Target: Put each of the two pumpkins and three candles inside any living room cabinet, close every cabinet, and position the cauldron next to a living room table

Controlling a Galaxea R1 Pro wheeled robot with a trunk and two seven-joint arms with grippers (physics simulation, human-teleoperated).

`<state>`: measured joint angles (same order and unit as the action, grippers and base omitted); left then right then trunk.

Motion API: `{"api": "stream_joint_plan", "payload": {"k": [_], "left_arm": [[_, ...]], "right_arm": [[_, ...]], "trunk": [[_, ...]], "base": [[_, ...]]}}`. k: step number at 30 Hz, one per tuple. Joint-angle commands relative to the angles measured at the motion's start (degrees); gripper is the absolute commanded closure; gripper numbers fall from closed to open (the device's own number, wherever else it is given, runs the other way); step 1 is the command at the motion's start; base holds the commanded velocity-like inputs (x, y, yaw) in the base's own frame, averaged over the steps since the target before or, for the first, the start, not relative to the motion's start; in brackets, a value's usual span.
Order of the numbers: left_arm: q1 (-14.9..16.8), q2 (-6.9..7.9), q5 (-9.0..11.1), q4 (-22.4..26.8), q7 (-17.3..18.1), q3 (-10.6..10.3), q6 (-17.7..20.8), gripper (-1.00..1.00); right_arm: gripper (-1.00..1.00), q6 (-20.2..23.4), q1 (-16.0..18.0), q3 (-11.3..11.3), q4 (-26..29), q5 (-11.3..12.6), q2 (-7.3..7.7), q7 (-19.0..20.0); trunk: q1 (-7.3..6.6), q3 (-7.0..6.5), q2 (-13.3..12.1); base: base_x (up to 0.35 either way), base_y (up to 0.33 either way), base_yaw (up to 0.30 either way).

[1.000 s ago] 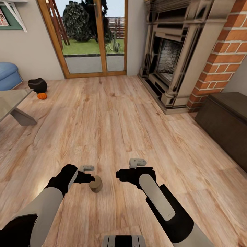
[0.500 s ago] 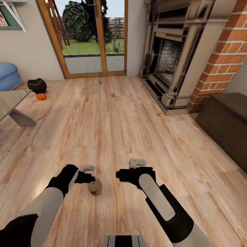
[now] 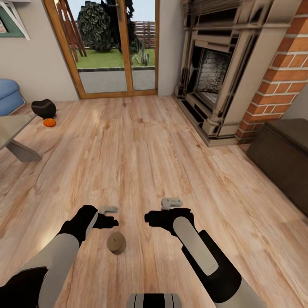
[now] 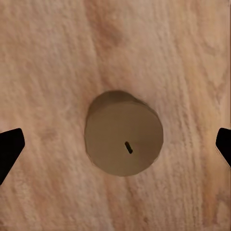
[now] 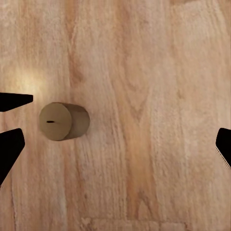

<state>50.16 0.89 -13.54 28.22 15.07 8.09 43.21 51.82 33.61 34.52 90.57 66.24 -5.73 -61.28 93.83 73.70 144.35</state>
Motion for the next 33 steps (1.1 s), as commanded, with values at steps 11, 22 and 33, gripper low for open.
{"api": "stream_joint_plan", "payload": {"k": [11, 22, 33], "left_arm": [[0.02, -0.1, -0.57, 0.08, 0.48, 0.35, 0.21, -1.0], [0.01, -0.1, -0.46, 0.16, 0.55, 0.35, 0.11, -1.0], [0.02, -0.1, -0.43, 0.17, 0.57, 0.35, -1.05, -1.0]], "right_arm": [[-1.0, 0.35, 0.06, 0.02, 0.05, 0.45, -0.04, -0.59], [-1.0, 0.31, 0.05, 0.02, 0.06, 0.47, 0.08, -0.59], [-1.0, 0.34, 0.07, 0.07, 0.22, 0.47, 0.17, 0.13]], "trunk": [[0.02, 0.05, 0.02], [0.12, 0.93, 0.07], [0.4, 3.37, 0.22]], "base": [[0.077, 0.0, 0.0], [0.001, 0.0, 0.0], [0.0, 0.0, 0.0]]}}
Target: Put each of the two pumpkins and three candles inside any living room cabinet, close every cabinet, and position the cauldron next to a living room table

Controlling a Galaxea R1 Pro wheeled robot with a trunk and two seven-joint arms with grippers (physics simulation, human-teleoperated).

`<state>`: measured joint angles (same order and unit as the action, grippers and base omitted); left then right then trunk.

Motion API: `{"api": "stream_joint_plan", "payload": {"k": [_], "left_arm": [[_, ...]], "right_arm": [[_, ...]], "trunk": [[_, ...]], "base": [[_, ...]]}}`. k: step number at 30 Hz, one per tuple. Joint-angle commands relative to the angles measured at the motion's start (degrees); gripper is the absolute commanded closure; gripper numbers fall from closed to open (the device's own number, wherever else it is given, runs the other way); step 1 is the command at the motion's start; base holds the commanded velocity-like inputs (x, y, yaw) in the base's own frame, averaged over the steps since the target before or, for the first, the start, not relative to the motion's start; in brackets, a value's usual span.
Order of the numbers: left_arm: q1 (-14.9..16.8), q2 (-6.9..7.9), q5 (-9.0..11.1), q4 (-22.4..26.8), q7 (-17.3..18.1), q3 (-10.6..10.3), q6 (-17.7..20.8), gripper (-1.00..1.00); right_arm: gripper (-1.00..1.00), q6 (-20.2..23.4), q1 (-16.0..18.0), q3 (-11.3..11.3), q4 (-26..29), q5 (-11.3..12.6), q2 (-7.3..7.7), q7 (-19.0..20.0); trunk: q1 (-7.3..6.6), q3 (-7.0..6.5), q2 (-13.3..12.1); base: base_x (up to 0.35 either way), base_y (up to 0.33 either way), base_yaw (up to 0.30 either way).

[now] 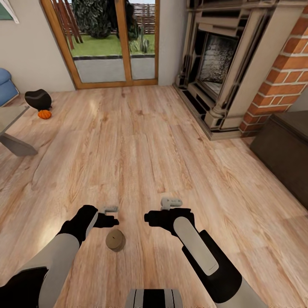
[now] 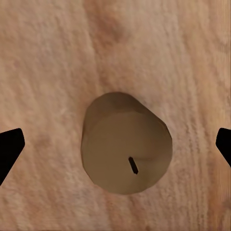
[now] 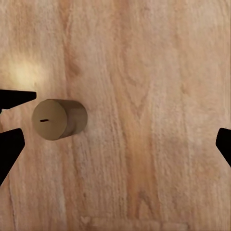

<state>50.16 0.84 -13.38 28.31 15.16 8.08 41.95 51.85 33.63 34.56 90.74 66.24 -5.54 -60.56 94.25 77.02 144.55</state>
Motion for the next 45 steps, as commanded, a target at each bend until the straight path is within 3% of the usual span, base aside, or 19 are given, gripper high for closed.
{"api": "stream_joint_plan", "payload": {"k": [1, 9, 11, 14, 17, 19, 31, 45], "left_arm": [[0.02, -0.04, -0.6, 0.08, 0.5, 0.36, 0.16, -1.0], [0.02, 0.02, -0.63, 0.11, 0.49, 0.36, -0.08, -1.0], [0.01, 0.03, -0.63, 0.28, 0.49, 0.36, -0.1, -1.0], [0.02, -0.01, -0.61, 0.38, 0.49, 0.36, -0.14, -1.0], [0.01, -0.03, -0.6, 0.42, 0.52, 0.36, -0.61, -1.0], [-0.03, -0.04, -0.6, 0.42, 0.54, 0.36, -0.97, -1.0], [-0.06, -0.1, -0.6, 0.43, 0.57, 0.35, -2.07, -1.0], [-0.23, -0.63, -0.65, 0.54, 0.57, 0.34, -3.0, -1.0]], "right_arm": [[-1.0, 0.29, 0.05, -0.01, 0.05, 0.47, -0.01, -0.52], [-1.0, 0.27, 0.04, -0.75, 0.13, 0.52, 0.26, 2.06], [-1.0, 0.3, 0.01, -3.59, 0.14, 0.56, 0.7, 7.83], [-1.0, 0.35, -0.03, -6.72, 0.12, 0.56, 3.02, 16.99], [-1.0, 0.36, -0.1, -8.03, 0.11, 0.6, 5.75, 24.61], [-1.0, 0.36, -0.12, -8.37, 0.11, 0.58, 6.55, 27.1], [-1.0, 0.36, -0.22, -8.72, 0.07, 0.58, 7.34, 29.57], [-1.0, 0.36, -0.23, -8.64, 0.08, 0.6, 7.3, 29.45]], "trunk": [[0.01, 0.27, 0.04], [0.22, 2.04, 0.14], [0.27, 2.49, 0.17], [0.35, 3.15, 0.21], [0.42, 3.82, 0.25], [0.48, 4.26, 0.28], [0.78, 6.92, 0.44], [0.78, 6.92, 0.44]], "base": [[0.0, 0.0, 0.0], [0.0, 0.0, 0.0], [0.0, 0.0, 0.0], [0.0, 0.0, 0.0], [0.0, 0.0, 0.0], [0.0, 0.0, 0.0], [0.0, 0.0, 0.0], [0.0, -0.001, 0.0]]}}
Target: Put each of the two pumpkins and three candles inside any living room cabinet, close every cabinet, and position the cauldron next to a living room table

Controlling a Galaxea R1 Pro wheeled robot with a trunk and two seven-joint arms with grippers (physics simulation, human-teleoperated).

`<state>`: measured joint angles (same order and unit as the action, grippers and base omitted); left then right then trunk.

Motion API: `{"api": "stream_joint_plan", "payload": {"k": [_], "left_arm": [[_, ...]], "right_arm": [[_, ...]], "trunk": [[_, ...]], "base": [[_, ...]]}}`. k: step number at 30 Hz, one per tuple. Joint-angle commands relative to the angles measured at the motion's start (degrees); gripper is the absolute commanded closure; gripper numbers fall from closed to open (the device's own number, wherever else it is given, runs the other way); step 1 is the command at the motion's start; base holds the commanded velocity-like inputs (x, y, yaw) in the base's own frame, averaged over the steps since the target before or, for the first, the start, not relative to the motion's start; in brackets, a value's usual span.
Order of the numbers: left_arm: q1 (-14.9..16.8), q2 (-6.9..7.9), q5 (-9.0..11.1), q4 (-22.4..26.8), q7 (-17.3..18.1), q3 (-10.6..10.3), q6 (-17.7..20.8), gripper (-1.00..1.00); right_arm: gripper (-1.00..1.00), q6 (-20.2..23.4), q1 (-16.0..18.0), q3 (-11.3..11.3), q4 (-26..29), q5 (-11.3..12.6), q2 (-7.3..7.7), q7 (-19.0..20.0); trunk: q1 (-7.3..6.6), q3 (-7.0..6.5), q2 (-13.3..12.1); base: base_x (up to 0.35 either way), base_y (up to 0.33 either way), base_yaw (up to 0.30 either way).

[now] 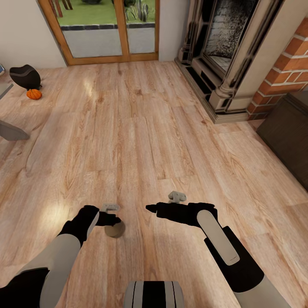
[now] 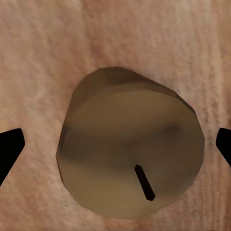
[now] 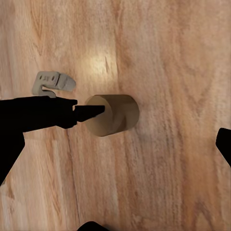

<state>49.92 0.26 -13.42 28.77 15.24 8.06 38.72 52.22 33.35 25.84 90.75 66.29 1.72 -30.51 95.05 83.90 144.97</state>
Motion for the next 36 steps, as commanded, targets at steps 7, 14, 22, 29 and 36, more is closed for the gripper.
{"api": "stream_joint_plan", "payload": {"k": [7, 14, 22, 29, 36], "left_arm": [[-0.07, -0.04, -0.56, 0.13, 0.47, 0.36, 0.22, -1.0], [-0.08, -0.05, -0.56, 0.19, 0.48, 0.38, 0.21, -1.0], [-0.07, 0.0, -0.56, 0.23, 0.41, 0.38, 0.21, -1.0], [-0.03, -0.04, -0.56, 0.24, 0.4, 0.38, 0.18, -1.0], [-0.03, 0.0, -0.56, 0.24, 0.4, 0.38, 0.13, -1.0]], "right_arm": [[-1.0, 0.0, 0.05, 0.09, 0.04, 0.59, 0.04, -0.6], [-1.0, -0.01, 0.05, 0.09, 0.04, 0.58, 0.04, -0.6], [-1.0, -0.01, 0.05, 0.09, 0.04, 0.6, 0.04, -0.6], [-1.0, -0.01, 0.05, 0.09, 0.04, 0.59, 0.04, -0.6], [-1.0, -0.01, 0.05, 0.09, 0.05, 0.6, 0.04, -0.6]], "trunk": [[-0.01, 0.04, 0.02], [-0.01, 0.04, 0.02], [0.04, 0.48, 0.04], [0.09, 0.92, 0.07], [0.12, 1.15, 0.08]], "base": [[0.0, -0.043, 0.0], [0.0, -0.005, 0.0], [0.0, 0.0, 0.0], [0.0, 0.0, 0.0], [0.0, 0.0, 0.0]]}}
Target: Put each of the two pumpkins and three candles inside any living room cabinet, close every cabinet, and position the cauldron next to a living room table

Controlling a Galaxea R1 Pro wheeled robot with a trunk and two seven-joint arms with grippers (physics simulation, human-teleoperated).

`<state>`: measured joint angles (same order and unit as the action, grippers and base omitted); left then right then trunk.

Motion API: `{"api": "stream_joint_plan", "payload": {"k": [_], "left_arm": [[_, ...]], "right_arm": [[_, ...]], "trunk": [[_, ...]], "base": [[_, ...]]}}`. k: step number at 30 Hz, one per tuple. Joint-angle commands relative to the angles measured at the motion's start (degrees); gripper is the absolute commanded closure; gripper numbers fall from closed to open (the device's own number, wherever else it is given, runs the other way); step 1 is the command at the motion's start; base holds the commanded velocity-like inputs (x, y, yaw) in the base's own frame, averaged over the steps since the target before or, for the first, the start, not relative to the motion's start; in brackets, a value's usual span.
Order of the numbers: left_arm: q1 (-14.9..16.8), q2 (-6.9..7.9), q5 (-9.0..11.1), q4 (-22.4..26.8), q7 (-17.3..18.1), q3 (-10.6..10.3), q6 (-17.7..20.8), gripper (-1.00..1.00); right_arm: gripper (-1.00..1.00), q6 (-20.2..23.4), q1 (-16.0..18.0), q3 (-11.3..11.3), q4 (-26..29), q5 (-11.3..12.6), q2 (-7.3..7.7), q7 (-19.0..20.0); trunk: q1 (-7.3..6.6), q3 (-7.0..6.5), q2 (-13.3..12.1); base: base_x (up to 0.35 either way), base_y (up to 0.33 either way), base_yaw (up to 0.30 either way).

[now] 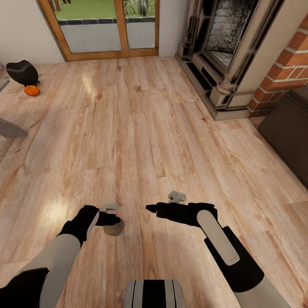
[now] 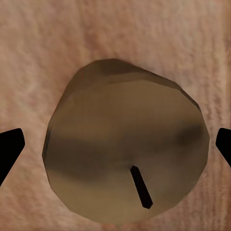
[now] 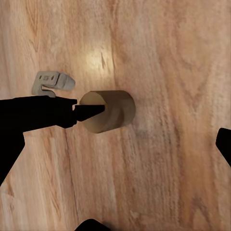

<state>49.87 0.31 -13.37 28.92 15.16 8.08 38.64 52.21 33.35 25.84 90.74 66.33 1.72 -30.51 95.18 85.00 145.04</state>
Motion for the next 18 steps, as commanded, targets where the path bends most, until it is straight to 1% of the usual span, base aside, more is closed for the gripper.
{"api": "stream_joint_plan", "payload": {"k": [1, 9, 12, 18], "left_arm": [[0.03, -0.05, -0.61, 0.08, 0.49, 0.36, 0.21, -1.0], [0.03, -0.1, -0.61, 0.08, 0.57, 0.36, 0.21, -1.0], [-0.01, -0.12, -0.61, 0.08, 0.6, 0.32, 0.21, -1.0], [-0.03, -0.13, -0.54, 0.08, 0.82, 0.31, 0.21, -1.0]], "right_arm": [[-1.0, -0.01, 0.05, 0.09, 0.06, 0.55, 0.04, -0.6], [-1.0, -0.01, 0.05, 0.09, 0.05, 0.55, 0.04, -0.6], [-1.0, -0.01, 0.05, 0.09, 0.05, 0.55, 0.04, -0.6], [-1.0, -0.01, 0.05, 0.09, 0.05, 0.55, 0.04, -0.6]], "trunk": [[-0.01, 0.04, 0.02], [-0.01, 0.04, 0.02], [0.07, 0.7, 0.06], [0.07, 0.7, 0.06]], "base": [[0.0, 0.0, 0.0], [0.0, 0.0, 0.0], [0.0, 0.0, 0.0], [0.0, 0.0, 0.0]]}}
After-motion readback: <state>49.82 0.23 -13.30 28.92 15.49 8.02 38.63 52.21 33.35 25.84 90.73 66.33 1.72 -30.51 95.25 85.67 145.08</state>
